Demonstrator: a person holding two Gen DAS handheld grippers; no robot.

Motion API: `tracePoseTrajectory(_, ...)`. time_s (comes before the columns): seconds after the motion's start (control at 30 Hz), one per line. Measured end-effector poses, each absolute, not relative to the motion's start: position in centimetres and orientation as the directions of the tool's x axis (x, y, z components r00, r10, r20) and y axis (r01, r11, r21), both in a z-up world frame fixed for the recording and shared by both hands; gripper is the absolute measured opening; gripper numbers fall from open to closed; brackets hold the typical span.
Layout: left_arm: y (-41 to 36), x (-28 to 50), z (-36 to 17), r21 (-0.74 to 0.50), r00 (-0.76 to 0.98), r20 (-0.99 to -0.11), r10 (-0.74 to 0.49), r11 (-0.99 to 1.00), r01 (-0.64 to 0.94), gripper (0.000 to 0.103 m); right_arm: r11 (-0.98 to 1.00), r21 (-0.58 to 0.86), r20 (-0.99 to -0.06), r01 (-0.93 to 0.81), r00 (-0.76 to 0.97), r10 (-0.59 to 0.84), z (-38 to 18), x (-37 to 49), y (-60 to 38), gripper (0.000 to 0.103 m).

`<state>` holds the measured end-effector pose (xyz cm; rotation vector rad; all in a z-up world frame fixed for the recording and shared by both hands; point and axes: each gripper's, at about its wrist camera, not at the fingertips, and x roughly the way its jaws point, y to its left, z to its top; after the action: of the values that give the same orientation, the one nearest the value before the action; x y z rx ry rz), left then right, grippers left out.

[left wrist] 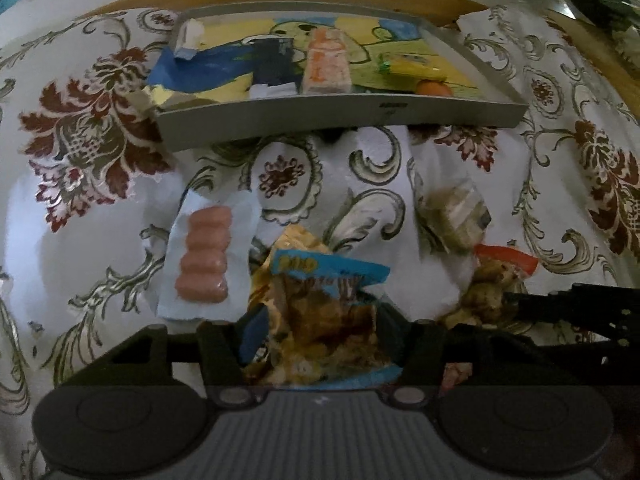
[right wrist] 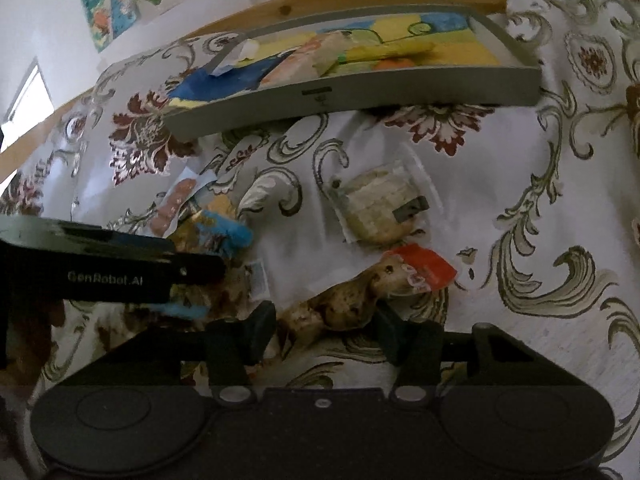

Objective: Organize snacks
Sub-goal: 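Lower the left tool onto the blue chip bag while the right tool approaches the orange-topped bag, then grasp the blue chip bag with the left tool while the right tool grasps the orange-topped bag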

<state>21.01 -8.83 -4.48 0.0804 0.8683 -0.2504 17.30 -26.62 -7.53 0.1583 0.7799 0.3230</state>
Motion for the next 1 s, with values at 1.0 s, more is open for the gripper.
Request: tracePoseTrajectory(1.0,-8.1,20.1,-5.5,-0.133,0.541,-0.799,-0.261,0.955,0.264,0.059,0.941,0.305,-0.666,-0.148,0.673,0.322,-8.3,18.0,-26.8,0.048)
